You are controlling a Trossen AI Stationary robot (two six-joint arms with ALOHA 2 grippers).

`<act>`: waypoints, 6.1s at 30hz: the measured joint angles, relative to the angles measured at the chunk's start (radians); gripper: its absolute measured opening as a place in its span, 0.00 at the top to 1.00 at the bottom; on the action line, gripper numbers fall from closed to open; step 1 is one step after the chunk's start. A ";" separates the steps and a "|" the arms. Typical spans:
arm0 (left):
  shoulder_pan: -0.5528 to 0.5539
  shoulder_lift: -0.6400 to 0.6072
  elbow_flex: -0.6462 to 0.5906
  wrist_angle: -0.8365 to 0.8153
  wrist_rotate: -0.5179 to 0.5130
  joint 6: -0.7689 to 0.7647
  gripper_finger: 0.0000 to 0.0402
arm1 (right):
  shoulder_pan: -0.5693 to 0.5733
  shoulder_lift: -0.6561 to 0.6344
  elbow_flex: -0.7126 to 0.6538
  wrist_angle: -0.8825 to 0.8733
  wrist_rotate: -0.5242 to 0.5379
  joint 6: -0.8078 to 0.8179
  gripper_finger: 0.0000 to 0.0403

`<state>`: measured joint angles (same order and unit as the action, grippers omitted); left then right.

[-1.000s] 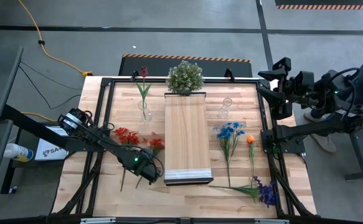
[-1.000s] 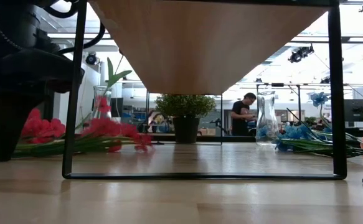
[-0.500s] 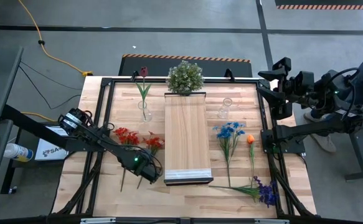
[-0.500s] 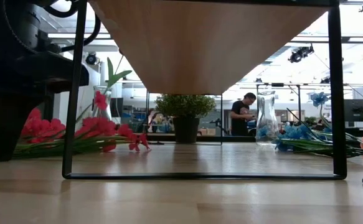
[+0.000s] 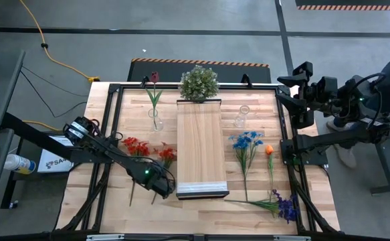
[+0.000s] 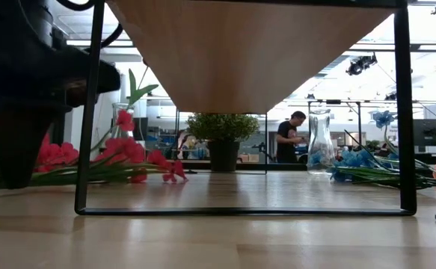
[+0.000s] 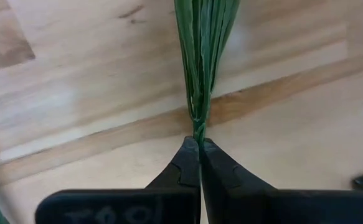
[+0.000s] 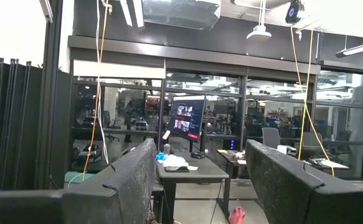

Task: Pick and place flowers into a vace then onto a shelf
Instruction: Put the right orange flowers into the left transparent vase

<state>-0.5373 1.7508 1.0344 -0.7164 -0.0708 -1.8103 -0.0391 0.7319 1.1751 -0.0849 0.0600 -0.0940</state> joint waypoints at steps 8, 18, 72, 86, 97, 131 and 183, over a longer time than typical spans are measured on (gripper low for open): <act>0.000 -0.001 0.000 -0.038 0.022 -0.006 0.92 | 0.000 0.000 0.000 0.000 0.000 0.000 0.41; 0.000 -0.087 0.001 -0.115 0.009 -0.028 0.92 | 0.000 0.000 0.000 0.000 0.000 0.000 0.41; 0.000 -0.342 0.224 -0.596 -0.001 -0.061 0.93 | 0.000 0.000 0.000 0.002 0.000 -0.019 0.41; -0.046 -0.342 0.227 -0.605 -0.171 -0.106 0.93 | 0.000 0.000 0.000 0.002 0.000 -0.019 0.41; -0.143 -0.341 0.352 -0.787 -0.487 -0.264 0.93 | 0.000 0.000 0.000 0.002 0.000 -0.019 0.41; -0.144 -0.341 0.368 -0.803 -1.296 -0.042 0.93 | 0.000 0.000 0.000 -0.001 0.000 -0.019 0.41; -0.024 -0.341 0.173 -0.786 -1.500 -0.071 0.93 | 0.000 0.002 0.000 -0.001 0.000 -0.019 0.41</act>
<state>-0.5615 1.4094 1.2073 -1.5024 -1.5703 -1.8815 -0.0390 0.7338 1.1751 -0.0860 0.0605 -0.1126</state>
